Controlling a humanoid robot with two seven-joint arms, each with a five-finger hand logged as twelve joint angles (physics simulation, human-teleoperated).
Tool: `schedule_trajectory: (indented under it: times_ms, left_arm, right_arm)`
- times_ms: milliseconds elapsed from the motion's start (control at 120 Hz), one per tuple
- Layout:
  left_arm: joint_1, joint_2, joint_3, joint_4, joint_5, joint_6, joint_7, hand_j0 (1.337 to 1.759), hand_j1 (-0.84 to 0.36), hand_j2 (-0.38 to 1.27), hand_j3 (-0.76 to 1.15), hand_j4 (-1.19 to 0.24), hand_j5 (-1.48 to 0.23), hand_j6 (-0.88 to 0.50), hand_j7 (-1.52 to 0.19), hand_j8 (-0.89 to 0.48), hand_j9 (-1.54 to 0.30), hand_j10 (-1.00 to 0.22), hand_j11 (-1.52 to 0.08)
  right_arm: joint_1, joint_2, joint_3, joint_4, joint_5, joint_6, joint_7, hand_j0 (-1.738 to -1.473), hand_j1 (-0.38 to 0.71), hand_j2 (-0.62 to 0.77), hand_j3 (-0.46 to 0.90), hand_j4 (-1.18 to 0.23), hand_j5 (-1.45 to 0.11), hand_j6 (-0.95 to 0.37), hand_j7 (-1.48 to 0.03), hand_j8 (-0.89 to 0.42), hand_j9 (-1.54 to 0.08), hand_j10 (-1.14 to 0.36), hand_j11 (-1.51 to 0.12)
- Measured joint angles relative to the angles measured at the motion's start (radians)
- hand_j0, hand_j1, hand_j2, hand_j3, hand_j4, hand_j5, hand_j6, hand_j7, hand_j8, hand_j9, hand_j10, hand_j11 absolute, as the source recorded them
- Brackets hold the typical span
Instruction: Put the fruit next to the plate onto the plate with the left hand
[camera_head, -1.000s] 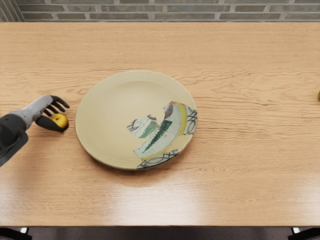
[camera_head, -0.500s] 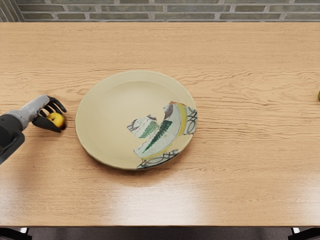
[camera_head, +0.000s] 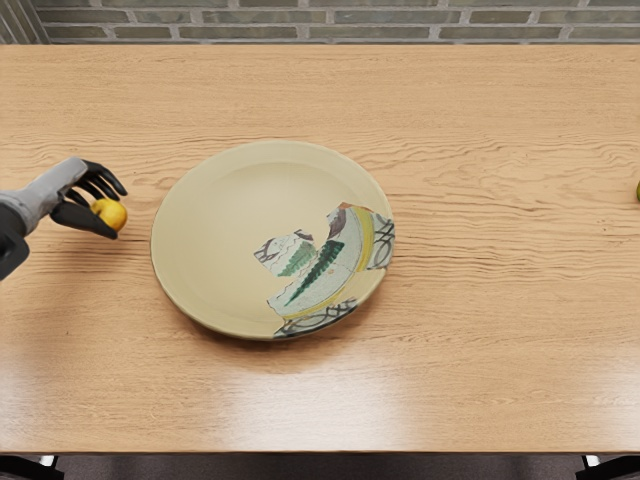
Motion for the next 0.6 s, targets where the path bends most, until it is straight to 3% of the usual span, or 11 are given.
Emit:
schedule_trajectory:
  times_ms: [600]
  left_arm:
    - [-0.006,-0.013,-0.126,-0.028,0.000,-0.076,0.005,1.657,-0.29,0.37,0.00,-0.62,-0.84,-0.55,-0.83,-0.46,-0.82,-0.63,-0.82]
  right_arm:
    - [0.000,0.000,0.000,0.000,0.000,0.000,0.000,-1.658,-0.33,0.00,0.00,-0.02,-0.02,-0.02,-0.02,-0.02,-0.02,-0.02,-0.02]
